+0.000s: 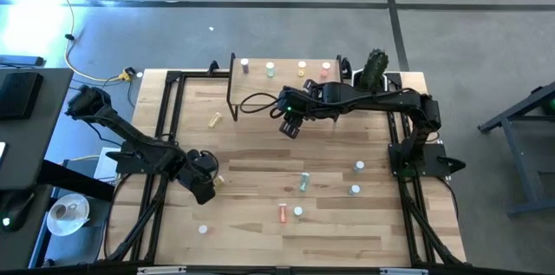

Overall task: Pick and place medicine bottles onto shelf by color
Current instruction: Put the bottom yellow pill bottle on the shelf aligned with the other yellow pill bottle

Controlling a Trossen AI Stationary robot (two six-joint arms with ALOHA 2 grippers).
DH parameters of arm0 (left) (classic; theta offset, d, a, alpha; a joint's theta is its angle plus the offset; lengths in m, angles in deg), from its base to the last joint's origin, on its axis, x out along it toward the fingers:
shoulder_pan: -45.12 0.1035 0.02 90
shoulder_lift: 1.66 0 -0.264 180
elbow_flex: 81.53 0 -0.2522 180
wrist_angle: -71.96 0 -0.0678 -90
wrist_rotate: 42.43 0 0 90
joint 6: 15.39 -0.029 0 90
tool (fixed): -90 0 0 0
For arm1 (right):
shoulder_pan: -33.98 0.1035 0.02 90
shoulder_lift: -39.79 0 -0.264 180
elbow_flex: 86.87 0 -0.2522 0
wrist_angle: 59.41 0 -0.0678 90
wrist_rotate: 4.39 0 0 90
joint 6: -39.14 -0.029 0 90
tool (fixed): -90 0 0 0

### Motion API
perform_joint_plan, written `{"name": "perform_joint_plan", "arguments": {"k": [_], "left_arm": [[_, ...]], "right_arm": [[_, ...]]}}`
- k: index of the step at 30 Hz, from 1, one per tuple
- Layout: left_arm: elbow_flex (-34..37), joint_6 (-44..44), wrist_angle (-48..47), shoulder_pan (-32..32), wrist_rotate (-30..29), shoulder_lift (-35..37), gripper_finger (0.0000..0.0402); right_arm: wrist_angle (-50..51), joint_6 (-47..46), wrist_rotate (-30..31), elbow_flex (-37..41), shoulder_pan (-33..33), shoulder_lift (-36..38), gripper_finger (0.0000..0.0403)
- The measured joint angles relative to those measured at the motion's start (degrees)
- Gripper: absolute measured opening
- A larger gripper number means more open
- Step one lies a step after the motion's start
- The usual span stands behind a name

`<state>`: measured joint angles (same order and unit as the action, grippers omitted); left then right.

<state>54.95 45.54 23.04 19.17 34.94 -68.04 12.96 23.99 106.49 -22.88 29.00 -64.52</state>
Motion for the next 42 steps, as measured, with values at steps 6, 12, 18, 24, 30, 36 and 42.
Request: {"name": "perform_joint_plan", "arguments": {"k": [6, 12, 18, 24, 30, 36, 42], "left_arm": [[0.0, 1.01, 2.86, -0.42, 0.4, -4.48, 0.0204], [0.0, 2.94, 3.32, -0.4, 0.42, -8.27, 0.0204], [-0.16, 3.61, 3.36, -0.42, 0.38, -10.82, 0.0202], [-0.17, 3.71, 3.22, -0.38, 0.43, -11.4, 0.0164], [-0.09, 2.5, 3.32, -0.37, 0.46, -11.42, 0.0113], [0.01, 0.98, 4.13, -0.35, 0.84, -10.61, 0.009], [0.09, -2.2, 7.94, 0.91, 1.65, -8.18, 0.0093]], "right_arm": [[-0.01, 0.0, 0.0, 0.0, 0.02, 0.0, 0.0161], [-0.02, 0.15, 0.0, 0.0, 0.0, 0.0, 0.0161], [-0.01, 0.17, 0.0, 0.0, 0.02, 0.0, 0.0161], [-0.02, 0.17, 0.0, 0.0, 0.02, 0.0, 0.0161], [-0.02, 0.17, 0.0, 0.0, 0.02, 0.0, 0.0161], [-0.15, 0.75, 0.0, 0.0, 0.02, 0.0, 0.0161], [-0.24, 1.29, 0.0, 0.0, 0.02, 0.0, 0.0161]]}}
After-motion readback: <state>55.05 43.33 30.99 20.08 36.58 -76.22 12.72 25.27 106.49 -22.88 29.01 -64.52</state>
